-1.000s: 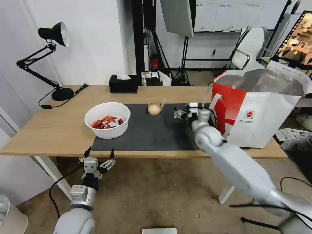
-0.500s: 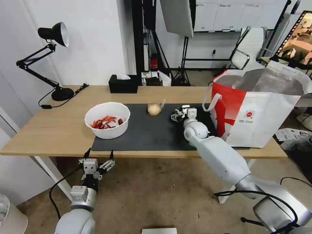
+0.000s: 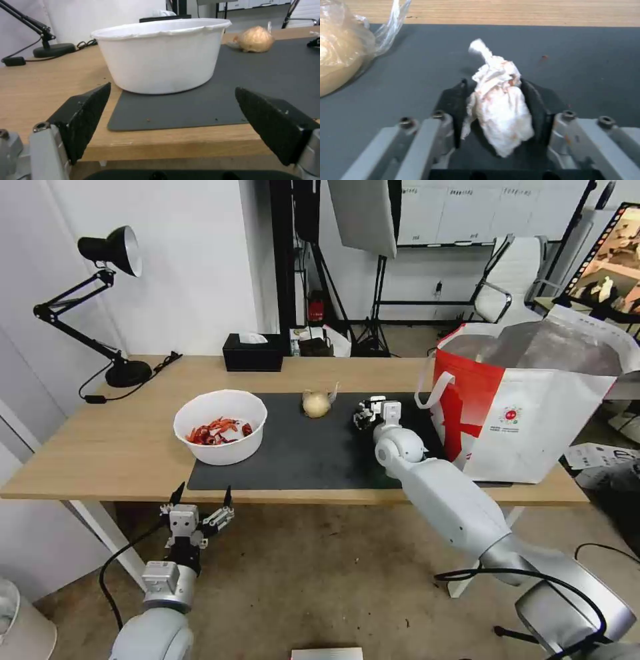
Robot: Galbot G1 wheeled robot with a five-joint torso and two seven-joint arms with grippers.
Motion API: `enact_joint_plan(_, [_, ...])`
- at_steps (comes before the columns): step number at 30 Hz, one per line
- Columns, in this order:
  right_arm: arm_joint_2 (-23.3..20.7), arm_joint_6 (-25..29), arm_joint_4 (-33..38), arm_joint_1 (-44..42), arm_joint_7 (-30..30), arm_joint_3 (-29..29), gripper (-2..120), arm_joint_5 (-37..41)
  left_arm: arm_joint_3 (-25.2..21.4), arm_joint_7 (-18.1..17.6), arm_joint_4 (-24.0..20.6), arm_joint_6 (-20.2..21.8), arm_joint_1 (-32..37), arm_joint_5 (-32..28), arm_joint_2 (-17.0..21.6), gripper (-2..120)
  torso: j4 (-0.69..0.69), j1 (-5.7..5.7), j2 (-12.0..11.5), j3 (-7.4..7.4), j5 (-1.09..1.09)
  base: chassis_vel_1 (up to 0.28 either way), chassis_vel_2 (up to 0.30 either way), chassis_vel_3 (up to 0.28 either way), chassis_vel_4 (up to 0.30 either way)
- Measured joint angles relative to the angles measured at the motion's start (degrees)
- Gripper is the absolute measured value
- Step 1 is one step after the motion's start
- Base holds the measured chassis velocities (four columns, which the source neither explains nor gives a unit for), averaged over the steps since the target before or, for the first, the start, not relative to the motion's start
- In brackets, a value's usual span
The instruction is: Pick up the trash from the table and place it into the takeout bag.
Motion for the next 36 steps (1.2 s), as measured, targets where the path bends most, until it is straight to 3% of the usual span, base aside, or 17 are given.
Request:
enact_joint_plan(2, [-0.16,-0.19,0.36,-0.01,0.26,-0.02,25,0.62,0.05,-0.02,-0.04,-0.23,0.11,0.04,-0.02,100,0.01,0.00,0.00,0.00,0.00,0.000,0.000,0.000,0.000])
enact_joint_plan(7, [-0.55,-0.24,1.66,-0.36,0.65,-0.04,13,1.72,0.06,-0.05,-0.21,-0.28,0.28,0.09,-0.04,100,0.02,0.00,0.00,0.00,0.01,0.000,0.000,0.000,0.000])
enact_joint_plan(9, [-1.61,0.11,4.87,-1.15,0.91,0.13,1,3.15,0.08,-0.10,-0.61,-0.32,0.48,0.17,-0.07,100,0.02,0.00,0.00,0.00,0.02,0.000,0.000,0.000,0.000])
enact_joint_plan(12, [-2.82,0.43,8.17,-1.97,1.60,0.49,0,3.61,0.08,-0.20,-0.95,-0.32,0.61,0.19,-0.07,100,0.02,0.00,0.00,0.00,0.01,0.000,0.000,0.000,0.000])
enact_joint_plan(14, [-5.67,1.31,15.77,-4.15,2.93,1.55,0,3.63,0.09,-0.91,-1.71,-0.33,0.90,0.24,0.02,100,0.03,0.00,-0.01,0.01,0.03,0.000,0.000,0.000,0.000])
enact_joint_plan(16, [-6.87,1.68,18.44,-4.90,3.15,2.00,0,3.45,0.08,-1.03,-1.93,-0.33,1.03,0.25,0.07,100,0.03,0.00,-0.01,0.00,0.02,0.000,0.000,0.000,0.000])
enact_joint_plan(20, [-14.65,4.03,32.12,-8.88,3.24,6.26,0,0.03,-0.13,-1.22,-3.15,-0.33,1.66,0.32,0.43,100,0.01,0.00,0.00,0.00,0.03,0.000,0.000,0.000,0.000])
enact_joint_plan(21, [-14.65,4.03,32.12,-8.88,3.24,6.26,0,0.03,-0.13,-1.22,-3.15,-0.33,1.66,0.32,0.43,100,0.01,0.00,0.00,0.00,0.03,0.000,0.000,0.000,0.000])
enact_joint_plan(23, [-19.73,4.93,38.74,-10.01,3.98,10.21,0,-1.58,-0.09,-1.25,-3.60,-0.33,1.76,0.44,0.53,100,0.00,0.00,0.00,0.00,0.02,0.000,0.000,0.000,0.000])
enact_joint_plan(24, [-19.73,4.93,38.74,-10.01,3.98,10.21,0,-1.58,-0.09,-1.25,-3.60,-0.33,1.76,0.44,0.53,100,0.00,0.00,0.00,0.00,0.02,0.000,0.000,0.000,0.000])
enact_joint_plan(26, [-23.98,4.79,42.98,-9.58,6.66,13.89,0,-1.73,0.35,-1.23,-4.00,-0.45,1.75,0.50,0.53,100,0.00,0.00,0.00,0.00,0.02,0.000,0.000,0.000,0.000])
enact_joint_plan(32, [-28.42,0.16,45.03,-6.92,14.56,17.08,0,2.70,1.37,-1.13,-4.69,-0.69,1.63,0.53,0.51,100,0.01,-0.01,0.00,0.00,0.00,0.000,0.000,0.000,0.000])
enact_joint_plan(33, [-30.41,-4.05,44.21,-5.84,19.63,18.33,0,7.29,2.09,-1.05,-5.15,-0.72,1.49,0.54,0.35,100,0.02,0.00,0.00,0.00,0.02,0.000,0.000,0.000,0.000])
enact_joint_plan(36, [-31.92,-7.56,42.79,-5.74,22.47,19.60,0,11.12,2.72,-0.90,-5.48,-0.81,1.39,0.54,0.14,100,0.00,0.00,0.00,0.00,0.02,0.000,0.000,0.000,0.000])
